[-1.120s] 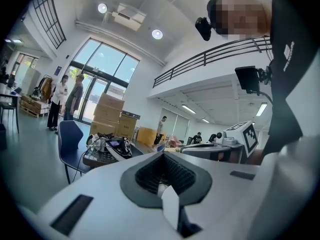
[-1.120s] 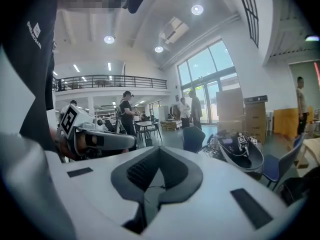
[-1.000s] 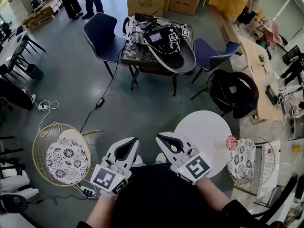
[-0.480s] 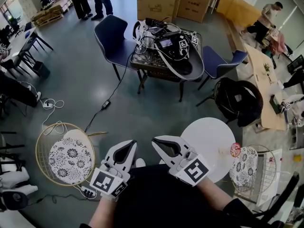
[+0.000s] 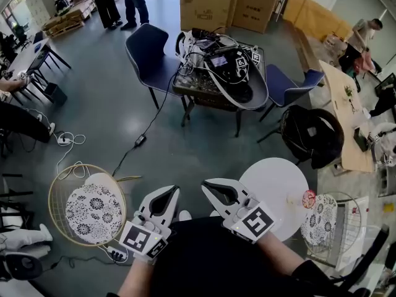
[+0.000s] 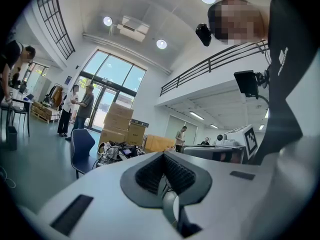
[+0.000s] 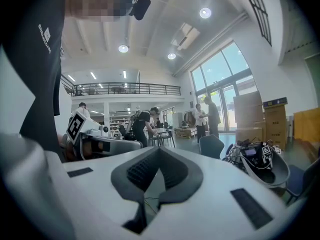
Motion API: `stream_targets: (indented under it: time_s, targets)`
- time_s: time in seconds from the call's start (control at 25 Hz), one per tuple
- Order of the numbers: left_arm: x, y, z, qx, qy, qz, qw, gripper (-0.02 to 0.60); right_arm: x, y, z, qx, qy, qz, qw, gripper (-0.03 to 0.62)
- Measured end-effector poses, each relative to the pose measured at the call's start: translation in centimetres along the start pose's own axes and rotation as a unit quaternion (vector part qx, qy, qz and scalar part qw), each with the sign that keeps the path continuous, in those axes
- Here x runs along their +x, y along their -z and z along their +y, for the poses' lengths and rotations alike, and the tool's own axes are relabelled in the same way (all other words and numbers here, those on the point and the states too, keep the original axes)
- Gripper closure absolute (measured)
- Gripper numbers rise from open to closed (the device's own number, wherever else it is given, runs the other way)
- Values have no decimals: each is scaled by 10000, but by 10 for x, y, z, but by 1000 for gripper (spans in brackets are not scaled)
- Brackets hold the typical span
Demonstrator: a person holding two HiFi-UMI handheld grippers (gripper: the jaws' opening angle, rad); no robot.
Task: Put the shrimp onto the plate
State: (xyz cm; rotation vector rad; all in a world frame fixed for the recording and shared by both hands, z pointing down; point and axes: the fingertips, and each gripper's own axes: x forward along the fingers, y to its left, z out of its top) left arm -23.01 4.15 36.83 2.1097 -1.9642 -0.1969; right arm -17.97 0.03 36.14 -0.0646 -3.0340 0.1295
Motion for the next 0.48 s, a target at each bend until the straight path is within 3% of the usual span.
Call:
stream_targets:
  time_s: [0.48]
  targets:
    - [5, 3, -2, -43, 74, 58, 9999, 575, -2, 3, -5, 74, 41, 51, 10000, 579]
